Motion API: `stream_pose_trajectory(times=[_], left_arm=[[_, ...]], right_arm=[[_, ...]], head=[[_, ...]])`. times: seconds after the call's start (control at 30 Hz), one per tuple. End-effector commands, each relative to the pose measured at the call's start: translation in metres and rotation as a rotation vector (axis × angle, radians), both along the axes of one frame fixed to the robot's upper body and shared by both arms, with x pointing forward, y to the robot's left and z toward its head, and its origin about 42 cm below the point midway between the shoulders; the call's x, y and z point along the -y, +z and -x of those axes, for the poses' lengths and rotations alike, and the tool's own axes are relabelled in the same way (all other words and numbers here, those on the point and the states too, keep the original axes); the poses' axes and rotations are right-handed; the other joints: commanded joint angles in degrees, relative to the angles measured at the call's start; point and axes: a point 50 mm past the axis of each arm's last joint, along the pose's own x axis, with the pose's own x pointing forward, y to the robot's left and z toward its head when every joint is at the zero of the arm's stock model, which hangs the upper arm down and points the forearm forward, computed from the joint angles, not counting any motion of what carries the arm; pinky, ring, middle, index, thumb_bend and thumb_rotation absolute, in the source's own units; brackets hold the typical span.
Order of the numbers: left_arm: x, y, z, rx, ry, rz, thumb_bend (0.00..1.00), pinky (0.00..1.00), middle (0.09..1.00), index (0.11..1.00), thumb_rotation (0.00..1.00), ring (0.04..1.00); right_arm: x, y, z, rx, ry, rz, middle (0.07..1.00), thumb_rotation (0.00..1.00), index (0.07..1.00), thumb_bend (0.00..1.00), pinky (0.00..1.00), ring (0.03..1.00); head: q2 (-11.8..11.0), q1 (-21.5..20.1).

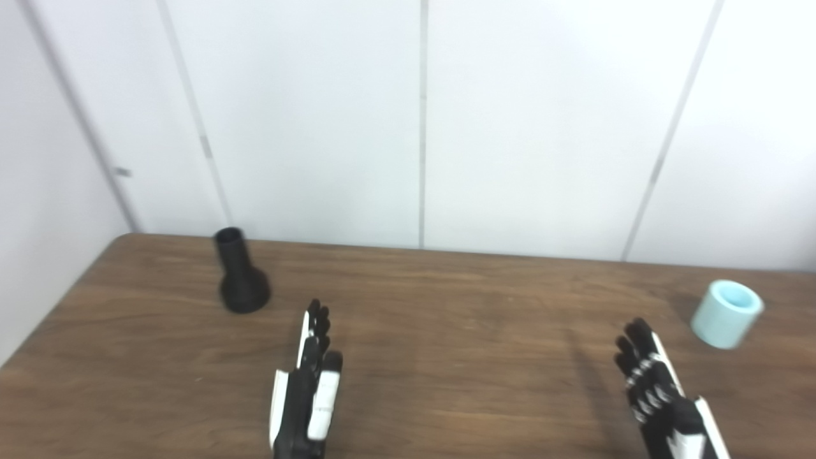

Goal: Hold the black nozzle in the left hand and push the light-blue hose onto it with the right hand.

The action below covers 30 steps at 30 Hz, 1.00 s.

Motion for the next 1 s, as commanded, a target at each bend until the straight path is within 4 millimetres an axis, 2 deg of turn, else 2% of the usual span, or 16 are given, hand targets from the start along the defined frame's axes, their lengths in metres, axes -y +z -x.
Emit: stream_pose_trajectory(times=[0.0,0.17,0.3,0.37,0.43,0.47,0.53,0.6,0.67,0.8,0.97], left_arm=[[-0.006,0.001,-0.002,0.013,0.045,0.002,0.79,1.00,1.000,1.000,1.00,1.000],[-0.027,0.012,-0.007,0.050,0.136,0.000,0.76,1.00,1.000,1.000,1.00,1.000],[-0.051,0.018,-0.011,0.090,0.214,-0.002,0.69,1.00,0.992,1.000,1.00,0.998],[-0.070,0.021,-0.015,0.116,0.263,0.011,0.66,1.00,0.989,1.000,0.91,1.000],[-0.081,0.023,-0.017,0.130,0.291,0.020,0.66,1.00,0.987,1.000,0.83,1.000],[-0.089,0.023,-0.020,0.136,0.312,0.025,0.66,1.00,0.986,1.000,0.82,1.000],[-0.108,0.023,-0.026,0.142,0.359,0.041,0.68,1.00,0.987,0.997,0.73,1.000],[-0.120,0.026,-0.035,0.132,0.376,0.047,0.70,1.00,0.969,0.961,0.64,1.000],[-0.128,0.031,-0.043,0.114,0.369,0.026,0.69,1.00,0.962,0.950,0.62,0.999],[-0.145,0.045,-0.058,0.027,0.356,-0.112,0.70,0.98,0.935,0.915,0.56,0.974],[-0.165,0.056,-0.084,-0.136,0.323,-0.352,0.77,0.87,0.794,0.876,0.48,0.895]], right_arm=[[0.010,-0.037,0.017,-0.129,-0.021,-0.002,1.000,1.00,1.000,0.72,1.00,1.000],[0.009,-0.036,0.017,-0.139,-0.019,-0.012,1.000,1.00,1.000,0.72,1.00,1.000],[0.008,-0.033,0.017,-0.143,-0.020,-0.018,1.000,1.00,1.000,0.72,1.00,1.000],[0.006,-0.032,0.016,-0.144,-0.019,-0.019,1.000,1.00,1.000,0.73,1.00,1.000],[0.005,-0.031,0.016,-0.144,-0.018,-0.018,1.000,1.00,1.000,0.73,1.00,1.000],[0.005,-0.030,0.017,-0.144,-0.017,-0.017,1.000,1.00,1.000,0.73,1.00,1.000],[0.006,-0.030,0.017,-0.145,-0.016,-0.014,1.000,1.00,1.000,0.73,1.00,1.000],[0.007,-0.031,0.016,-0.147,-0.016,-0.012,1.000,1.00,1.000,0.74,0.99,1.000],[0.009,-0.032,0.016,-0.148,-0.015,-0.011,1.000,1.00,1.000,0.74,0.99,1.000],[0.010,-0.032,0.016,-0.148,-0.014,-0.014,1.000,1.00,1.000,0.74,0.98,1.000],[0.009,-0.031,0.016,-0.148,-0.014,-0.015,1.000,1.00,1.000,0.76,0.96,0.989]], head=[[0.31,0.65],[0.87,0.65],[1.65,0.84],[2.18,0.65],[2.23,0.62],[2.46,0.40],[2.57,0.17],[2.69,0.02],[2.74,-0.07],[2.91,-0.44],[3.16,-0.96]])
